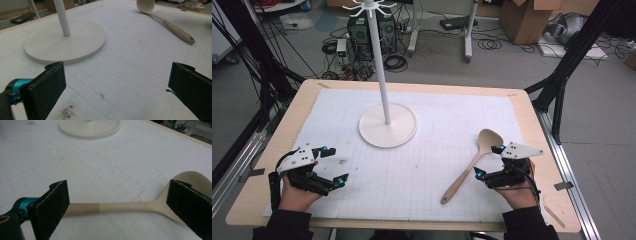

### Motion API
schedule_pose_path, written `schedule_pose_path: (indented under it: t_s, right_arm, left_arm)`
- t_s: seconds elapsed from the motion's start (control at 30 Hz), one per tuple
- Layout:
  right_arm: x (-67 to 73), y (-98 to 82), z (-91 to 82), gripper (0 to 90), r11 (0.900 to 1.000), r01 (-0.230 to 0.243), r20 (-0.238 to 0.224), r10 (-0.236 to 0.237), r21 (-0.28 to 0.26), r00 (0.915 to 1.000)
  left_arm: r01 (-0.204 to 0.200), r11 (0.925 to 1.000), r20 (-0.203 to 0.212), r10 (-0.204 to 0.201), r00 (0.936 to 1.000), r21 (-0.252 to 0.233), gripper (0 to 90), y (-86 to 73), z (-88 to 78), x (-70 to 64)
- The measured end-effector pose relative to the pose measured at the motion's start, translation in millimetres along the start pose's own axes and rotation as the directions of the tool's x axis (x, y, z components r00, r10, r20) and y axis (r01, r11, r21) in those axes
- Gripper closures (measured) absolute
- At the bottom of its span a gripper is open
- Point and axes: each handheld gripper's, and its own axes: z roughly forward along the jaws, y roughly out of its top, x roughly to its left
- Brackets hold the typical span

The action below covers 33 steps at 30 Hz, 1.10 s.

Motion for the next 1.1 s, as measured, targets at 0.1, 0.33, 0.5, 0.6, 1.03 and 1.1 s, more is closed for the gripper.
schedule_pose_path:
  t_s: [0.1, 0.33, 0.5, 0.6, 1.03, 1.1]
  right_arm:
    - [-1.8, -1.2, -0.2, 3.2, 1.000, -0.008, 0.003, 0.008, 0.002, 1.0000]
    - [-1.7, -0.8, 5.8, 3.2, 1.000, -0.003, -0.004, 0.003, 0.015, 1.0000]
    - [-1.0, -0.8, 5.4, 3.2, 1.000, -0.001, 0.007, 0.000, 0.021, 1.0000]
    - [0.0, -0.7, 5.0, 3.2, 1.000, 0.002, 0.015, -0.002, 0.014, 0.9999]
    - [-0.4, 1.2, 4.3, 3.2, 1.000, 0.021, 0.020, -0.021, 0.010, 0.9996]
    - [-0.2, 1.7, 5.2, 3.2, 0.999, 0.031, 0.015, -0.031, 0.019, 0.9994]
  left_arm:
    - [0.002, 1.0000, 0.003, -0.002, 1.0000, 0.008, 1.7, -1.1, 3.3, -0.2]
    - [-0.007, 0.9999, 0.004, 0.007, 1.0000, 0.015, 1.7, -1.9, 3.6, -4.5]
    - [-0.001, 0.9999, 0.016, 0.001, 0.9999, 0.012, 1.7, -3.0, 5.3, -4.0]
    - [-0.001, 0.9999, 0.006, 0.001, 1.0000, 0.012, 1.7, -2.7, 4.5, -3.1]
    - [0.003, 1.0000, 0.010, -0.003, 1.0000, 0.009, 1.7, -3.8, 6.6, -3.5]
    - [0.000, 1.0000, 0.006, 0.000, 1.0000, 0.009, 1.6, -4.1, 6.4, -3.0]
